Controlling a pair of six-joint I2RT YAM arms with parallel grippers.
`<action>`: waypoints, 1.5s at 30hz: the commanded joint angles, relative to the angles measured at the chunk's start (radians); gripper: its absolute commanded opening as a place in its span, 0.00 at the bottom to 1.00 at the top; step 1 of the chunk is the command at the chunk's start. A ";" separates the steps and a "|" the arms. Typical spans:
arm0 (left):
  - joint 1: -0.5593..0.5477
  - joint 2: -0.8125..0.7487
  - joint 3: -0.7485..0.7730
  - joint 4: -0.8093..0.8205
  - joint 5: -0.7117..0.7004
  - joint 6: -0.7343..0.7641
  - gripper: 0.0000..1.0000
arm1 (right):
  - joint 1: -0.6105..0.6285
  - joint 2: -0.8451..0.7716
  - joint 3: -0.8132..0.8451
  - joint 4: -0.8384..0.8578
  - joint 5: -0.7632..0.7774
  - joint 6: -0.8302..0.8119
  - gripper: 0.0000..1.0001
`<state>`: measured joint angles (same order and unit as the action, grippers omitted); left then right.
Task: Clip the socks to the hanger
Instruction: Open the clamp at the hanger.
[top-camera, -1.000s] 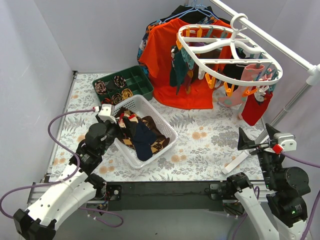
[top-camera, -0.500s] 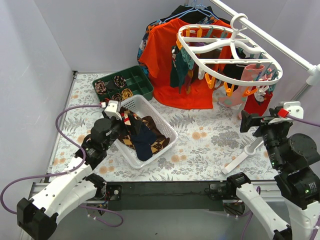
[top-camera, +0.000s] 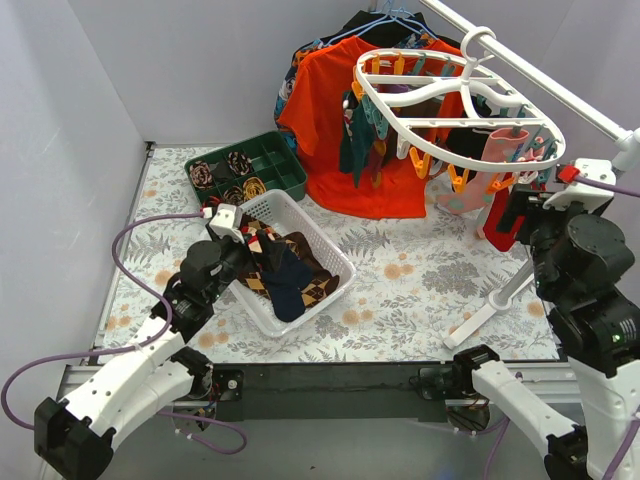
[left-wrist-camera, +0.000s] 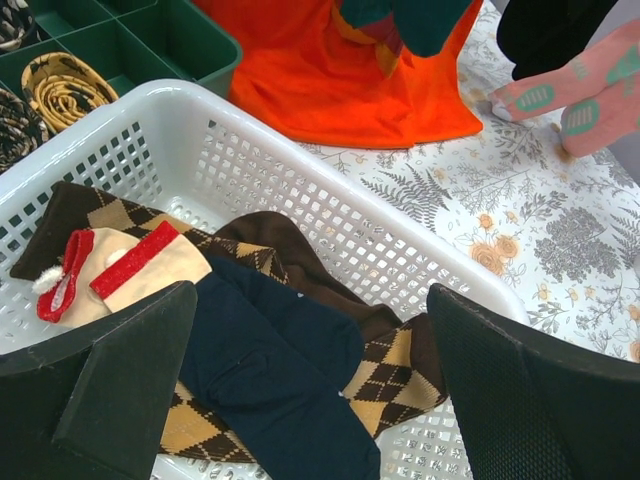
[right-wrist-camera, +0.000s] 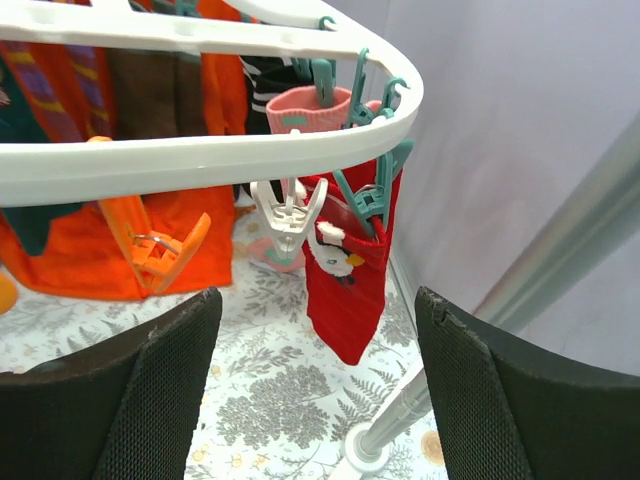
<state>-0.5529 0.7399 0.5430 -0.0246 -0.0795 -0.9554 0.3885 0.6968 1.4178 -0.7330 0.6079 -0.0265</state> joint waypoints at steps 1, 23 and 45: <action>0.001 -0.036 -0.002 0.012 0.015 0.021 0.98 | 0.004 0.053 0.041 0.000 0.063 0.008 0.81; -0.001 -0.076 0.005 0.003 0.055 0.015 0.98 | 0.004 0.184 0.043 0.195 0.135 0.019 0.66; 0.001 -0.073 0.000 -0.003 0.064 0.018 0.98 | 0.004 0.171 -0.011 0.242 0.113 0.074 0.27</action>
<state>-0.5529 0.6704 0.5430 -0.0227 -0.0326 -0.9493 0.3885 0.8852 1.4212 -0.5526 0.7254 0.0273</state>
